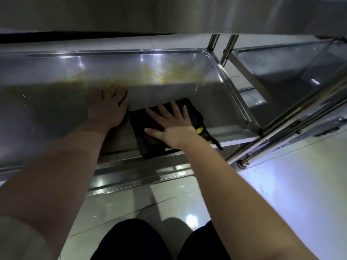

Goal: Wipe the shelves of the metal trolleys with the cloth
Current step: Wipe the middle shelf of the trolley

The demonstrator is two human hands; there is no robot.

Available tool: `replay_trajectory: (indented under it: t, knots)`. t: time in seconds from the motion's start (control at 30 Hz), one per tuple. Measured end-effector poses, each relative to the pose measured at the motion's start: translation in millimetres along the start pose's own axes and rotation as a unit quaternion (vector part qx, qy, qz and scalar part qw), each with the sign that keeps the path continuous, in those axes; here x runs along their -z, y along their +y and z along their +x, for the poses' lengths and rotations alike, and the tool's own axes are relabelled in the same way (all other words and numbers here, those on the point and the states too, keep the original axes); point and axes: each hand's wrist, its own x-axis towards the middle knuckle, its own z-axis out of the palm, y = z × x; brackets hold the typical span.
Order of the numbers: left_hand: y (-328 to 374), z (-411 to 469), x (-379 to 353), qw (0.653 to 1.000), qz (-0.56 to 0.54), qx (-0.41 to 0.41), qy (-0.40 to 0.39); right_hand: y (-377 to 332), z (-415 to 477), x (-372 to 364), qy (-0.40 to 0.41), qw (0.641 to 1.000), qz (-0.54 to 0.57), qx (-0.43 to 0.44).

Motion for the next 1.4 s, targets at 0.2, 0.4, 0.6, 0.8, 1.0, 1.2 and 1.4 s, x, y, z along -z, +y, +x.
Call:
replay_trajectory:
  t: [0.2,0.4,0.6,0.8,1.0,1.2,1.4]
  knots:
    - [5,-3,3,1.000,-0.010,-0.001,-0.003,148,-29,15,0.010,0.983,-0.004,-0.184]
    - [3,0,-1,1.000,0.005,-0.006,-0.016,100,-15,8,0.001,0.984,-0.018,-0.179]
    - [-12,36,10,0.998,0.015,-0.068,-0.009,6,16,-1,-0.017,0.997,-0.048,-0.053]
    - [-15,41,7,1.000,0.027,-0.012,-0.010,12,44,2,-0.006,0.999,-0.041,-0.014]
    - [-15,43,2,1.000,0.022,0.003,-0.004,9,177,27,0.014,0.997,-0.051,-0.062]
    - [-10,41,4,1.000,0.025,0.009,0.006,-7,215,35,0.025,0.995,-0.037,-0.093]
    - [-10,42,4,0.999,0.031,0.007,0.014,-15,68,4,-0.002,0.999,-0.042,0.001]
